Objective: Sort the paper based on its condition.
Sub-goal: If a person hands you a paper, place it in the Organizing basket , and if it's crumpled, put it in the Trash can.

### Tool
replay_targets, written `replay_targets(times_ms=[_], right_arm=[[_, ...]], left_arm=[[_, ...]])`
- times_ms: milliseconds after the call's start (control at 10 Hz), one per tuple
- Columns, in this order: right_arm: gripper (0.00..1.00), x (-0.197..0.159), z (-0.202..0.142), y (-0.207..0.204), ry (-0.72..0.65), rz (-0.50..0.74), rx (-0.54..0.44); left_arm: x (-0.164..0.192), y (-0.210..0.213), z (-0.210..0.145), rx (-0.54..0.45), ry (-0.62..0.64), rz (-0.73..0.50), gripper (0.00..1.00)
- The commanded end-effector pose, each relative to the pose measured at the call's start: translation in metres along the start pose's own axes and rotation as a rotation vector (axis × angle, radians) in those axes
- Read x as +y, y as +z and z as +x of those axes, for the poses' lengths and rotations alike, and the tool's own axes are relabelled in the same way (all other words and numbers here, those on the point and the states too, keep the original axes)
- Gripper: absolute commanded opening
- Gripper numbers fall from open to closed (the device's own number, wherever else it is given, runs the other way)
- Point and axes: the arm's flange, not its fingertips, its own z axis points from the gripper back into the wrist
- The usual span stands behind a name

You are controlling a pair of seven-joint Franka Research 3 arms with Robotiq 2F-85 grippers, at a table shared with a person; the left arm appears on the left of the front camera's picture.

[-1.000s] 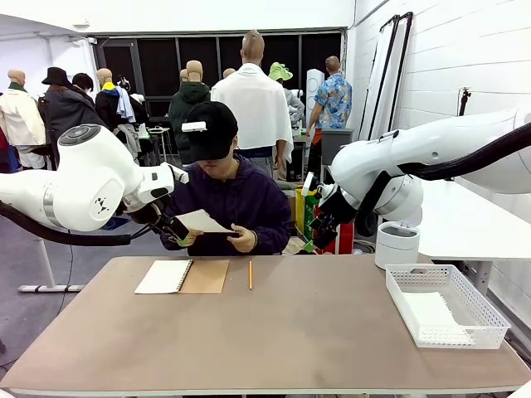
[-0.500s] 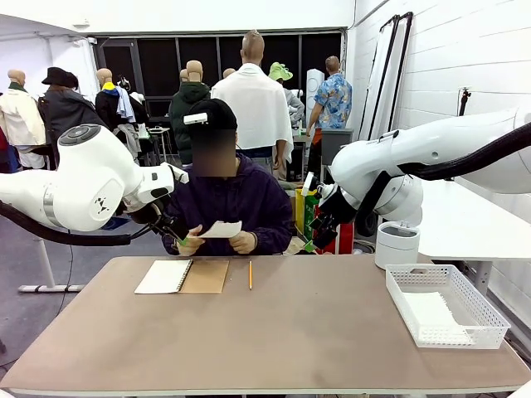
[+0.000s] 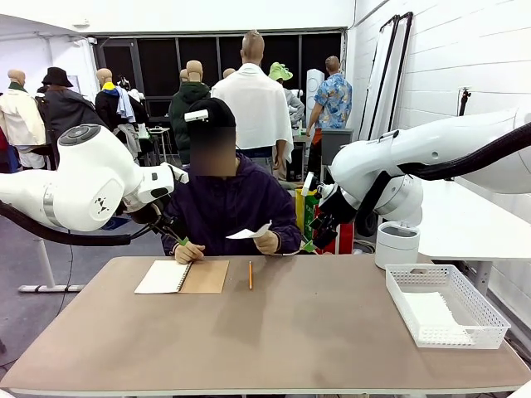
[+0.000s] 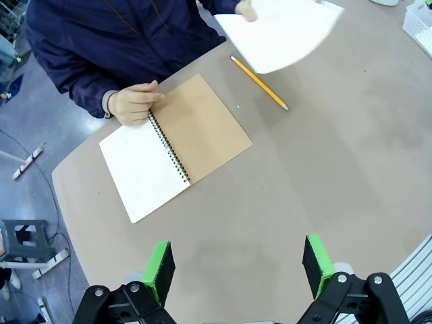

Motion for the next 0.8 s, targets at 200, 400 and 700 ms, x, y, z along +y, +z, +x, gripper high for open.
replay_targets(times_ms=[200, 400, 700], right_arm=[[1.0, -0.018, 0.004, -0.001, -0.346, 0.08, -0.11], [1.0, -0.033, -0.004, -0.002, -0.597, 0.127, -0.15], [1.0, -0.054, -0.023, -0.009, -0.89, 0.246, -0.176]], left_arm=[[0.001, -0.001, 0.0, -0.007, -0.004, 0.006, 1.0], [0.001, -0.001, 0.0, -0.007, -0.004, 0.006, 1.0], [0.001, -0.001, 0.0, -0.007, -0.004, 0.006, 1.0]])
